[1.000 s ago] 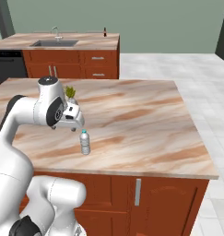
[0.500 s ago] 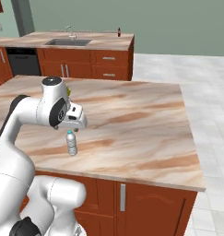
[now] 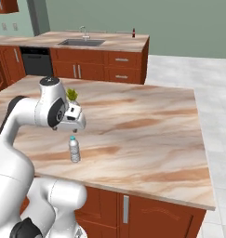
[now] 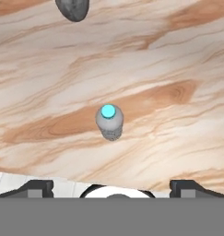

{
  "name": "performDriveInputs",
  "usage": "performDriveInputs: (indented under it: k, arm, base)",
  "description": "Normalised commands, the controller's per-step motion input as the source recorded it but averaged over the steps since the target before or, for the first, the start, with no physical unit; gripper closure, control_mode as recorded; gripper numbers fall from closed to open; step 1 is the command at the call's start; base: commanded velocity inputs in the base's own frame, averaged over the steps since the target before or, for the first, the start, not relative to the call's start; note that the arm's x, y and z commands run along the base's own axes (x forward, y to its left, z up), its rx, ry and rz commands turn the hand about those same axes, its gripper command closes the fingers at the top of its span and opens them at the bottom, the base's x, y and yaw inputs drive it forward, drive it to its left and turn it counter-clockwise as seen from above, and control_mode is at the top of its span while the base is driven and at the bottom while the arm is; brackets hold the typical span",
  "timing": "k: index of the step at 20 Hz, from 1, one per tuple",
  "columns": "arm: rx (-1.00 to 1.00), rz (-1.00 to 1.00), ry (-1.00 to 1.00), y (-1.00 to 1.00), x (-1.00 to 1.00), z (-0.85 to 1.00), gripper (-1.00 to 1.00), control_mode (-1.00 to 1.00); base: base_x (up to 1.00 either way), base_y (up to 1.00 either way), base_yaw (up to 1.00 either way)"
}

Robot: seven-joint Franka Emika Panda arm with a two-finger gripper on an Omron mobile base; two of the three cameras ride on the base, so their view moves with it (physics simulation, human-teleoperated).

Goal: Move the drinks to the dining counter.

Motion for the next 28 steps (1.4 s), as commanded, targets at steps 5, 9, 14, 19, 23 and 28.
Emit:
performDriveInputs:
  k: [5,9,14,19,23,28]
  arm:
    - [0.00,0.00,0.02,0.00,0.07,-0.03,-1.00,-1.00]
    - [0.00,0.00,0.17,0.11,0.24,-0.17,-1.00,-1.00]
    - [0.00,0.00,0.19,0.19,0.25,-0.23,-1.00,-1.00]
    - [0.00,0.00,0.05,0.01,0.34,-0.21,-1.00,-1.00]
    - [0.00,0.00,0.02,0.00,0.33,-0.29,-1.00,-1.00]
    - [0.00,0.00,0.05,0.00,0.19,-0.32,-1.00,-1.00]
  base:
    - [0.34,0.00,0.00]
    - [0.00,0.00,0.00]
    - [0.00,0.00,0.00]
    - [0.00,0.00,0.00]
    - [0.00,0.00,0.00]
    - [0.00,0.00,0.00]
